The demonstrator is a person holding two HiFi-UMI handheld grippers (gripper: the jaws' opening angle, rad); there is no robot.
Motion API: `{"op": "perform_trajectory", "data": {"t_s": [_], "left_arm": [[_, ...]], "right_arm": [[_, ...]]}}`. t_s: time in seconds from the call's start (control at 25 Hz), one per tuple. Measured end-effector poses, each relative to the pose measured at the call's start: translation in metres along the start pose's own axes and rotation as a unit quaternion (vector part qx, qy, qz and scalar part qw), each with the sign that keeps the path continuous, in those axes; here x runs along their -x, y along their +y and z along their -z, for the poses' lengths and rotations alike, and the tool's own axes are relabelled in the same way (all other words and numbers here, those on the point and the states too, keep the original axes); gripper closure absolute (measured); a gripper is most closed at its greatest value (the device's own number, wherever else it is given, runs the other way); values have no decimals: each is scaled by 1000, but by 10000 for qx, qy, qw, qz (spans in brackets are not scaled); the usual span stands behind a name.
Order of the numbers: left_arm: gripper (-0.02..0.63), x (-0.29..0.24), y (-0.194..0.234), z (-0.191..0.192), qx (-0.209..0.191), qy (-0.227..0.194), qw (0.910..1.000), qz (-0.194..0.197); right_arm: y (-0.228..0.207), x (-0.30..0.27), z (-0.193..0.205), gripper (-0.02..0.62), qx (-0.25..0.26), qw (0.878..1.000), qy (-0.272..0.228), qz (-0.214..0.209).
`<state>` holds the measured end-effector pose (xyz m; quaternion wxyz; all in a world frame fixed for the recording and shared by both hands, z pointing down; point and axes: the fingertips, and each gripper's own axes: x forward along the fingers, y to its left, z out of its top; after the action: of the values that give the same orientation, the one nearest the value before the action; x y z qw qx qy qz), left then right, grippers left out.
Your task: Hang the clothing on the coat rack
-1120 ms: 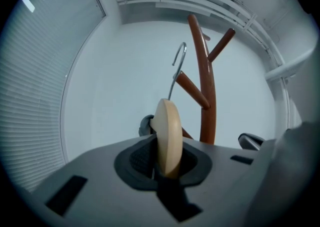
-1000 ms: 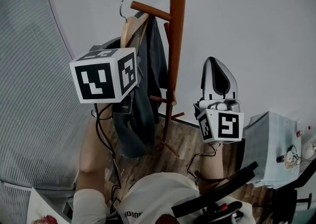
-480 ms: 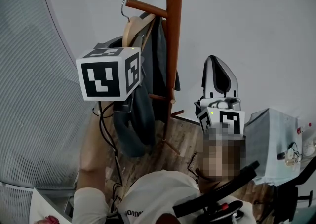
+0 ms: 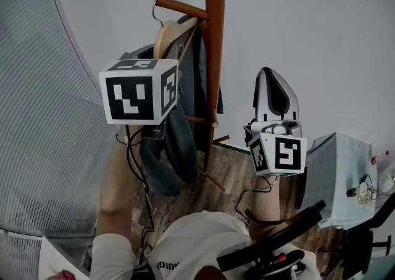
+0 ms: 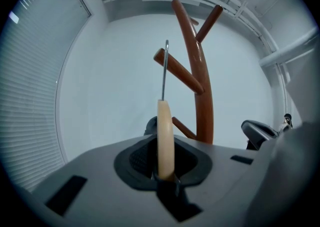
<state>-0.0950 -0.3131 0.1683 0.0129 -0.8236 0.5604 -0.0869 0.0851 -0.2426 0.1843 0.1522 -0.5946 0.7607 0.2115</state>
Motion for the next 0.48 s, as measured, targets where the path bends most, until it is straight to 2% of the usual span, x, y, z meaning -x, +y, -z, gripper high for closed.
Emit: {"op": "perform_trajectory", "data": {"t_s": [0.48], "left_arm": [[549,-4,-5,3,-233,103,9997,-1]], "right_arm": [[-1,1,0,574,16,10000,29,31]]}}
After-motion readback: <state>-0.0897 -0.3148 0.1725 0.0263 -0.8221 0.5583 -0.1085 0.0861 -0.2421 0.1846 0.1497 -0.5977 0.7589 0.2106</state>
